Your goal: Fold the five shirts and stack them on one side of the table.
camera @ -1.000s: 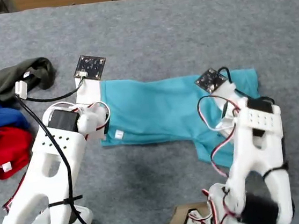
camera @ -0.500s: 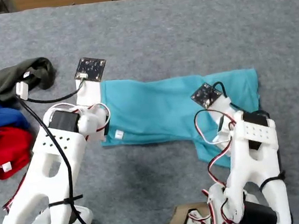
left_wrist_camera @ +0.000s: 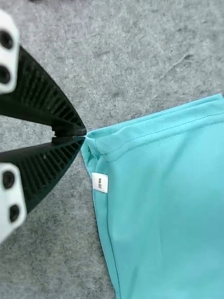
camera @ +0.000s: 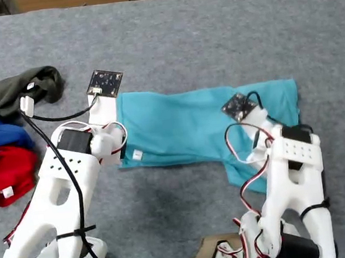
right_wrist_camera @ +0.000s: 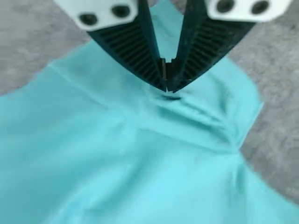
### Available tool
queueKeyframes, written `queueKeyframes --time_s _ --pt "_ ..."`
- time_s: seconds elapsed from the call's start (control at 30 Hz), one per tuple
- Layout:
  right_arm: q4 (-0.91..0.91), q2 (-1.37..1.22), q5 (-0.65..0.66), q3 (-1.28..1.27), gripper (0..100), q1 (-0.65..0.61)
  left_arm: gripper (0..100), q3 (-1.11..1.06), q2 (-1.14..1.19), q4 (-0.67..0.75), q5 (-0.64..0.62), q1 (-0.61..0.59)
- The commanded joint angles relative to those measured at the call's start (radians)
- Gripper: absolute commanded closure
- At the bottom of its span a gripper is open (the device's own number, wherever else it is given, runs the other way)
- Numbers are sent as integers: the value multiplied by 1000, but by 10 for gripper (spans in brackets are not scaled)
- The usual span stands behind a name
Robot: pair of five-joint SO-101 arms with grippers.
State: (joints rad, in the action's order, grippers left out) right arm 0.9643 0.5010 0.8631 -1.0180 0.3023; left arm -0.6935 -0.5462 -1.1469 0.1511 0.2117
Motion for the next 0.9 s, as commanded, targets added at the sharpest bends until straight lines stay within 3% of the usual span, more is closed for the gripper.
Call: queueKeyframes --time_s 0.0,0.43,0.87 --pt "-43 21 5 77 990 -15 981 40 -30 -2 -3 0" --pt "-153 -154 12 -7 990 -8 981 34 -30 -2 -3 0" --pt "14 13 23 -51 990 -15 981 29 -30 -2 -5 0"
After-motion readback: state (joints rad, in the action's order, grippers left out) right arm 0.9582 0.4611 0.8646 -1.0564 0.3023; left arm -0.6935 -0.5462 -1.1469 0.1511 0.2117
